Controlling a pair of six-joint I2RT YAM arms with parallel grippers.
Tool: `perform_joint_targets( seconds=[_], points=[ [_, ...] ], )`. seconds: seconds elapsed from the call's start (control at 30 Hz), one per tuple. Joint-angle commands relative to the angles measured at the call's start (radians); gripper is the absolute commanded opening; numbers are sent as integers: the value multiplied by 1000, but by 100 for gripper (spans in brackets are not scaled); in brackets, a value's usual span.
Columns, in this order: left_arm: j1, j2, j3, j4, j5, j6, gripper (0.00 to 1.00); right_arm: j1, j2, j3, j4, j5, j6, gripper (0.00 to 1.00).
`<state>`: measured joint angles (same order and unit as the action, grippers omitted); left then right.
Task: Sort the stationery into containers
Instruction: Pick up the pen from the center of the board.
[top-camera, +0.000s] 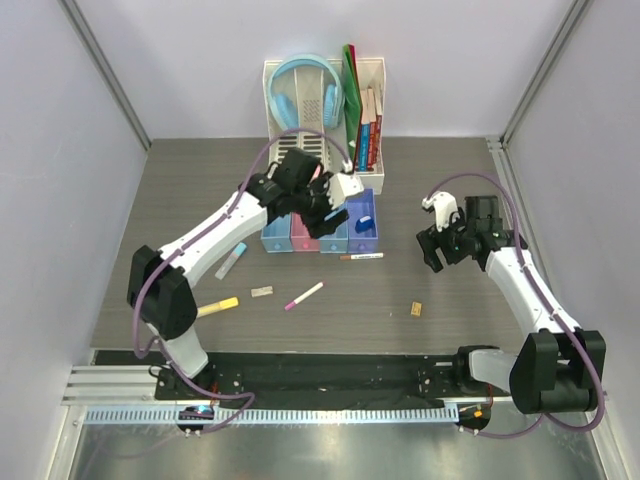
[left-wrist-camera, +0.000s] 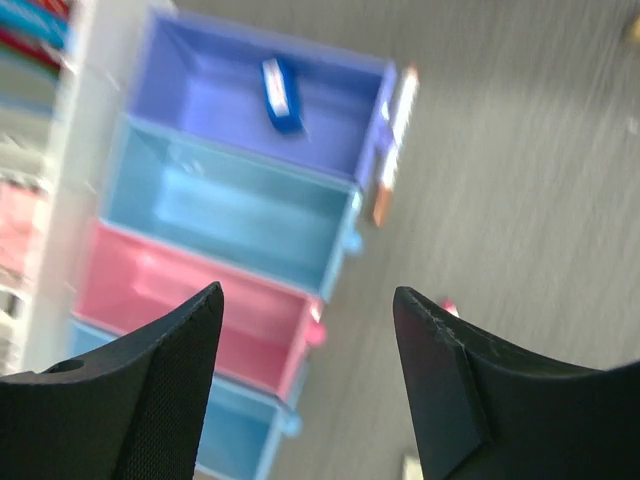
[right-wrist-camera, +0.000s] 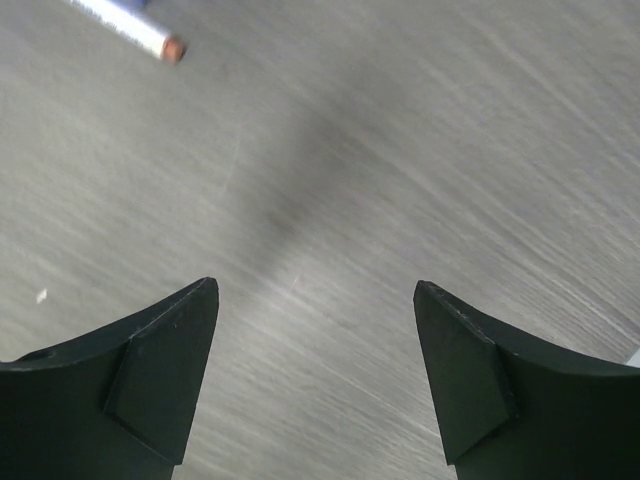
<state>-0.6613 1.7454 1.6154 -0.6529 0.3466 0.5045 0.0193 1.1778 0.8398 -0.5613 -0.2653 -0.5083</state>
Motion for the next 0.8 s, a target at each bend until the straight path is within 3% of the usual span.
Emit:
perform_joint_targets(
  seconds=[0.0, 0.2, 0.37, 0.67, 0.77],
  points=[
    [-3, -92, -141, -76, -96, 45, 72, 30, 19, 39, -175, -52, -208, 84],
    [-3, -217, -317, -112, -120, 28, 79, 129, 14, -10, -252, -2, -341, 84],
    [-3, -285, -434, -105, -136, 20, 86, 254, 29, -59, -239, 97, -322, 84],
    [-1, -334, -551, -74, -129, 45, 100, 297, 109, -48, -6, 135, -219, 84],
    [-1, -340, -580, -82, -126, 65, 100, 306, 150, -4, 20, 129, -191, 83]
  ],
)
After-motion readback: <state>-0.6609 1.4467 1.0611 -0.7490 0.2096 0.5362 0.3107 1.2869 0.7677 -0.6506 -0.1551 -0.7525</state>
